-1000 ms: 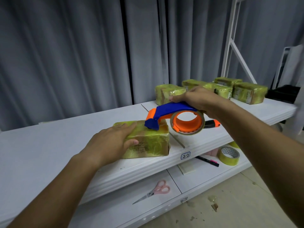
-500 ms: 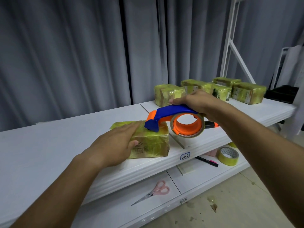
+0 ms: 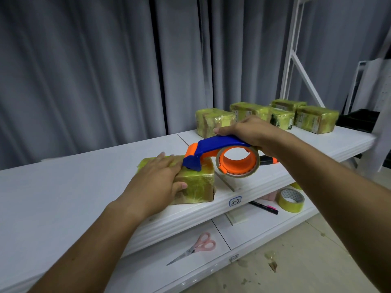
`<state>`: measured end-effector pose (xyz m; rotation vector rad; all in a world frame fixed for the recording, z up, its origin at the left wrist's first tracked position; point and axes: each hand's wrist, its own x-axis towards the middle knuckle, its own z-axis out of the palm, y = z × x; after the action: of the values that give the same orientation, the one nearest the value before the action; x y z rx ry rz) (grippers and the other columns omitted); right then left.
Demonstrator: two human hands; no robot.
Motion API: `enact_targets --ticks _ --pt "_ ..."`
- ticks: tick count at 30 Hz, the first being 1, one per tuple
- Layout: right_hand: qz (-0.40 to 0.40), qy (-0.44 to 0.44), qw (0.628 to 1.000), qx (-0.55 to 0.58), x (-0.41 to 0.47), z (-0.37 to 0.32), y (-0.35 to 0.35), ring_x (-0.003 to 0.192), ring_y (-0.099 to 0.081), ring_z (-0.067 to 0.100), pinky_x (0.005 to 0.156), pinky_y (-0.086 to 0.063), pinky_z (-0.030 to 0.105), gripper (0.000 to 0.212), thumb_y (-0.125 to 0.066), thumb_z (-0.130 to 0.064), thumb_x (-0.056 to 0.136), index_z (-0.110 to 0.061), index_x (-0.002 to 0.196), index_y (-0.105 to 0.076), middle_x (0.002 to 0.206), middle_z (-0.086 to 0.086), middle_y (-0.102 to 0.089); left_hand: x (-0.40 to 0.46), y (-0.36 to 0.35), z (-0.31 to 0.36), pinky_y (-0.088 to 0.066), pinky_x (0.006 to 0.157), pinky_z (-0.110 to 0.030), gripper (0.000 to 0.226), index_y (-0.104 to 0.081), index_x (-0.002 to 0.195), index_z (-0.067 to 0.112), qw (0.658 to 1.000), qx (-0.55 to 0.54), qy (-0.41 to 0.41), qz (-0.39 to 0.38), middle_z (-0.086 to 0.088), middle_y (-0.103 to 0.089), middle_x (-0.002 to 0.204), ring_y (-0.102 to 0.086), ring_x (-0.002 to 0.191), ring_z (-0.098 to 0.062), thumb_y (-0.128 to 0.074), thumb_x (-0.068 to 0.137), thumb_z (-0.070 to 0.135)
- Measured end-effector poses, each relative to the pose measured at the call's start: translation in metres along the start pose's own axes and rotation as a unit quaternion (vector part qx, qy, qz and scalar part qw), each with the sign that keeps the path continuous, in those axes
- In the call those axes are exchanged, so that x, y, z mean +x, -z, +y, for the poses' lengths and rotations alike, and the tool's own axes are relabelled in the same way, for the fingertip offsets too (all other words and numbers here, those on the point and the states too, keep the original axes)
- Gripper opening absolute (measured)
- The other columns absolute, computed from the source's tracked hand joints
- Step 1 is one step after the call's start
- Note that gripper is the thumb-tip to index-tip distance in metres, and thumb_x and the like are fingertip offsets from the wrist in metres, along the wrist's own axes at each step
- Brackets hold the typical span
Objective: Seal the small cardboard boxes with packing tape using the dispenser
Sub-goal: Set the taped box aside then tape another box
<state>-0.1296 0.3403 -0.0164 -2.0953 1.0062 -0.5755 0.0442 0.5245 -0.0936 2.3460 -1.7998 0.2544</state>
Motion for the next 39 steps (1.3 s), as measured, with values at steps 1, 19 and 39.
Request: enact_targets --ticks 1,19,39 --pt "0.001 0.002 1.000 -0.002 0.000 0.000 0.000 0.058 -0.062 0.013 0.061 -0.046 0.025 0.053 -0.072 -0.060 0.081 -0.009 0.095 -0.068 0.071 0.001 -0.069 0.000 -0.001 0.001 -0.020 0.122 -0.032 0.064 -0.024 0.158 0.031 1.000 -0.024 -0.006 -0.002 0.009 -0.023 0.164 -0.018 0.152 -0.015 -0.048 0.101 0.046" --pt "-0.014 0.005 1.000 0.025 0.001 0.008 0.011 0.049 -0.064 0.008 0.059 -0.048 0.023 0.049 -0.074 -0.061 0.079 -0.013 0.088 -0.068 0.060 -0.005 -0.070 -0.001 -0.007 -0.005 -0.025 0.120 -0.029 0.064 -0.020 0.158 0.031 0.998 -0.062 0.005 0.003 0.013 -0.024 0.164 -0.024 0.150 -0.009 -0.047 0.102 0.046" --pt "0.014 0.003 0.999 0.036 -0.003 0.036 0.050 0.057 -0.068 0.013 0.071 -0.055 0.031 0.049 -0.075 -0.060 0.077 -0.012 0.090 -0.071 0.071 0.000 -0.075 -0.002 -0.004 -0.003 -0.024 0.116 -0.023 0.065 -0.019 0.159 0.033 0.999 -0.052 0.001 0.006 0.016 -0.024 0.164 -0.022 0.149 -0.005 -0.045 0.102 0.048"
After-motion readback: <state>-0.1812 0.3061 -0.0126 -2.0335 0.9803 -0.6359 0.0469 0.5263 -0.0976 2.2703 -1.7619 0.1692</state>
